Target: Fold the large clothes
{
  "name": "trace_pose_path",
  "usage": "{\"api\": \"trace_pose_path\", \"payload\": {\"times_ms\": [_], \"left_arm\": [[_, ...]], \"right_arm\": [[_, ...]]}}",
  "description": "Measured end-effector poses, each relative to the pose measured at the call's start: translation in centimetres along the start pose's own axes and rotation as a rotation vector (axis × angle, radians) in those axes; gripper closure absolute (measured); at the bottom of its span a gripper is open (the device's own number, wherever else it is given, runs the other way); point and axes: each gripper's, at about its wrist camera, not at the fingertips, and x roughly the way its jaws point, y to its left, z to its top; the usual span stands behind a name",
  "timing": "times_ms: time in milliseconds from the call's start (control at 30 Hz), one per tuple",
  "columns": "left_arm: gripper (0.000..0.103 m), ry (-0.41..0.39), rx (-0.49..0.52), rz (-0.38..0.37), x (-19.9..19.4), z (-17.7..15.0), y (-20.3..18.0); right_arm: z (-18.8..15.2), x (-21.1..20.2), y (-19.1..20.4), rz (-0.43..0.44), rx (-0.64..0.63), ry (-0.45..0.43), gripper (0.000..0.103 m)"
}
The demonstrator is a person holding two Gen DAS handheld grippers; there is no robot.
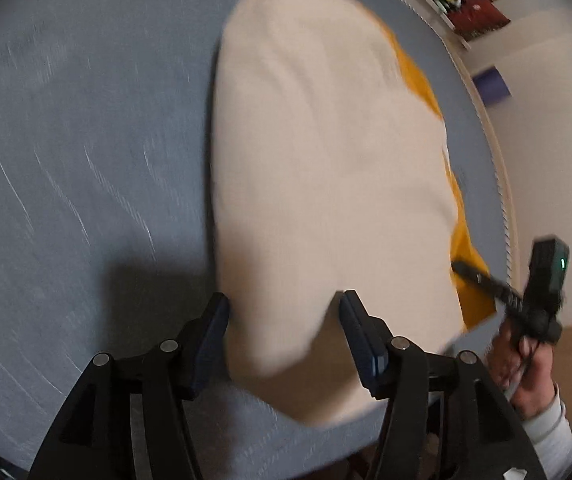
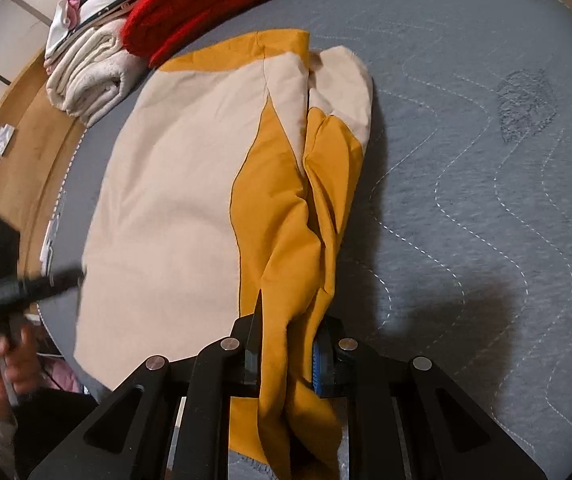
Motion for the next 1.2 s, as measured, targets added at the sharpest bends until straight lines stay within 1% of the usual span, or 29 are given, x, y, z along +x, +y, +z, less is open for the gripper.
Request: {"api": "trace_pose_path", "payload": {"times_ms": [67, 100, 133, 167, 200, 233, 267, 300, 333, 367, 433, 500, 533, 567, 633, 667, 700, 733, 800, 833, 867, 900, 933, 967, 1033, 1100, 1133, 1167, 1200], "left_arm": [[0.046, 0.006, -0.044, -0.044, 0.9, -0.3, 1.5], [0.047, 0.01, -0.082, -0.084, 1.3, -0.2, 2.1], [0.047, 0.01, -0.097, -0.104, 1.3, 0.3, 2.3], [0.048, 0.0, -0.095, -0.106, 1.5, 0.3, 2.4], [0.049, -0.014, -0.077, -0.088, 1.4, 0.1, 2.2], [0.05, -0.02, -0.068, -0.082, 1.1, -0.2, 2.1], [0.051, -0.023, -0.056, -0.075, 0.8, -0.5, 2.0], [0.052, -0.029, -0.038, -0.06, 0.3, -0.9, 1.8], [0.053, -0.037, -0.018, -0.039, 0.0, -1.0, 1.5], [0.053, -0.064, 0.031, 0.014, -0.6, -1.3, 0.5], [0.051, -0.125, 0.139, 0.133, -1.3, -1.2, -1.6], [0.044, -0.166, 0.255, 0.281, -1.0, -2.3, -2.8], [0.041, -0.169, 0.269, 0.31, -0.8, -2.4, -3.0], [0.04, -0.17, 0.261, 0.341, -1.0, -2.5, -3.0], [0.041, -0.187, 0.212, 0.387, -2.2, -2.6, -3.0], [0.042, -0.219, 0.196, 0.398, -3.4, -3.0, -3.3], [0.039, -0.25, 0.196, 0.401, -4.5, -3.7, -3.5], [0.035, -0.284, 0.205, 0.406, -5.6, -4.3, -4.3], [0.01, -0.345, 0.235, 0.428, -7.5, -5.5, -5.8], [0.008, -0.379, 0.246, 0.441, -8.4, -6.2, -6.5], [0.006, -0.418, 0.25, 0.453, -9.5, -7.1, -7.1], [0.005, -0.448, 0.245, 0.447, -10.4, -8.0, -7.5], [0.004, -0.461, 0.238, 0.438, -10.9, -8.8, -7.3], [0.003, -0.476, 0.219, 0.423, -11.5, -9.9, -7.5], [0.002, -0.505, 0.192, 0.415, -12.0, -11.8, -7.9], [0.001, -0.537, 0.181, 0.423, -12.0, -14.3, -8.8], [0.001, -0.538, 0.184, 0.409, -11.9, -14.8, -9.8], [0.001, -0.533, 0.191, 0.396, -11.4, -15.5, -10.4], [0.001, -0.528, 0.197, 0.388, -10.9, -16.3, -10.9]], "right_arm": [[-0.3, -0.3, 0.3, -0.012, 0.002, 0.012, 0.079], [-0.9, 0.0, 0.3, -0.022, 0.014, 0.04, 0.074], [-1.3, 0.2, 0.3, -0.029, 0.025, 0.066, 0.073], [-2.2, 0.3, 0.0, -0.037, 0.033, 0.082, 0.073], [-2.8, 0.3, -0.2, -0.047, 0.042, 0.087, 0.073], [-2.9, 0.5, 0.1, -0.054, 0.055, 0.085, 0.076], [-3.3, 0.2, -0.4, -0.06, 0.066, 0.073, 0.084], [-3.8, 0.0, -0.5, -0.073, 0.068, 0.064, 0.084], [-4.0, -0.2, -0.4, -0.103, 0.06, 0.062, 0.085], [-4.5, -0.3, -0.4, -0.133, 0.051, 0.06, 0.085], [-5.3, -0.7, -0.3, -0.169, 0.037, 0.045, 0.085], [-6.1, -1.7, 0.2, -0.246, 0.022, 0.005, 0.079], [-6.5, -1.9, 0.5, -0.289, 0.019, -0.003, 0.073], [-7.1, -2.0, 0.6, -0.335, 0.018, 0.002, 0.068], [-8.6, -2.7, 0.1, -0.434, 0.015, 0.018, 0.068], [-9.1, -3.7, 0.0, -0.483, 0.021, -0.004, 0.068], [-9.5, -4.7, 0.1, -0.511, 0.028, -0.038, 0.068], [-10.0, -6.5, 0.5, -0.532, 0.032, -0.101, 0.068], [-11.1, -10.2, 2.1, -0.542, -0.003, -0.228, 0.065], [-11.8, -11.9, 3.3, -0.534, -0.036, -0.283, 0.057], [-12.6, -13.4, 4.6, -0.522, -0.074, -0.336, 0.042], [-13.6, -14.8, 5.9, -0.516, -0.111, -0.386, 0.033], [-14.7, -16.0, 7.1, -0.516, -0.137, -0.43, 0.019], [-15.5, -16.7, 8.2, -0.516, -0.152, -0.46, 0.01], [-17.8, -18.4, 10.4, -0.495, -0.184, -0.524, 0.006], [-19.8, -19.7, 11.0, -0.472, -0.187, -0.543, 0.006], [-20.7, -19.8, 11.6, -0.459, -0.181, -0.546, 0.006], [-20.0, -19.5, 12.5, -0.45, -0.176, -0.547, 0.006], [-21.0, -19.7, 13.0, -0.449, -0.17, -0.552, 0.006]]}}
